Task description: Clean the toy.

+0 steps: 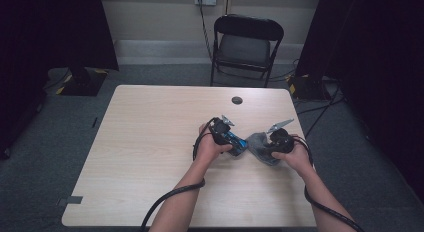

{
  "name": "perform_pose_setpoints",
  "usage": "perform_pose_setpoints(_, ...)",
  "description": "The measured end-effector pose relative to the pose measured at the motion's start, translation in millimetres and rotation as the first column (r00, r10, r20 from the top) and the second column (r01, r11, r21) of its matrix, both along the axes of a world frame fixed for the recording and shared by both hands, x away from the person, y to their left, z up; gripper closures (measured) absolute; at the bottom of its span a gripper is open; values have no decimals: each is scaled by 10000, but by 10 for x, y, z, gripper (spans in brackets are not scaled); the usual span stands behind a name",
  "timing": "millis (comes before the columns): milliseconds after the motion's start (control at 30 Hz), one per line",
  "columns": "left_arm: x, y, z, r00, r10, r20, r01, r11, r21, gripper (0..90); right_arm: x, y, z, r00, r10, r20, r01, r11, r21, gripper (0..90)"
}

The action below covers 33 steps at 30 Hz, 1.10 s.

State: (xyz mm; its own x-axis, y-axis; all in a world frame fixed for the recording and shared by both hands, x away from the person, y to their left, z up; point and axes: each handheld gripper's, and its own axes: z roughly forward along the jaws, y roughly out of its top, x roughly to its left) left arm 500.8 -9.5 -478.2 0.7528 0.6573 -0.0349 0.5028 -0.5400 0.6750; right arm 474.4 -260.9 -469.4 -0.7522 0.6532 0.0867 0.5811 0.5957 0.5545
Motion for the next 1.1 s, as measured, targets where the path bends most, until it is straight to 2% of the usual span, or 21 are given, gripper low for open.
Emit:
perform_pose_setpoints(200,0,1,0,10000,-2,-1,2,10000,-1,13,-109,-130,45,9997,-212,-93,214,9997,129,703)
perform_pose_setpoints(367,-5,-2,-2,10000,31,14,-31,10000,-36,13,-161,-278,156,9976,-674,184,663,9962,560,703)
perform_pose_setpoints(500,-3,-2,0,10000,26,-5,-26,10000,-7,13,-118,-319,259,9931,-1056,505,1008,9908,898,703)
perform_pose_setpoints(733,-10,0,-3,10000,52,45,-52,10000,-31,13,55,-195,367,9838,-1506,971,1402,9844,1061,703)
perform_pose_setpoints(867,-12,0,-3,10000,56,62,-56,10000,-18,14,172,-62,415,9801,-1555,1236,1443,9850,948,702)
perform_pose_setpoints(1100,-12,-2,-1,10000,61,44,-61,10000,5,14,353,142,391,9770,-1653,1345,1531,9835,965,701)
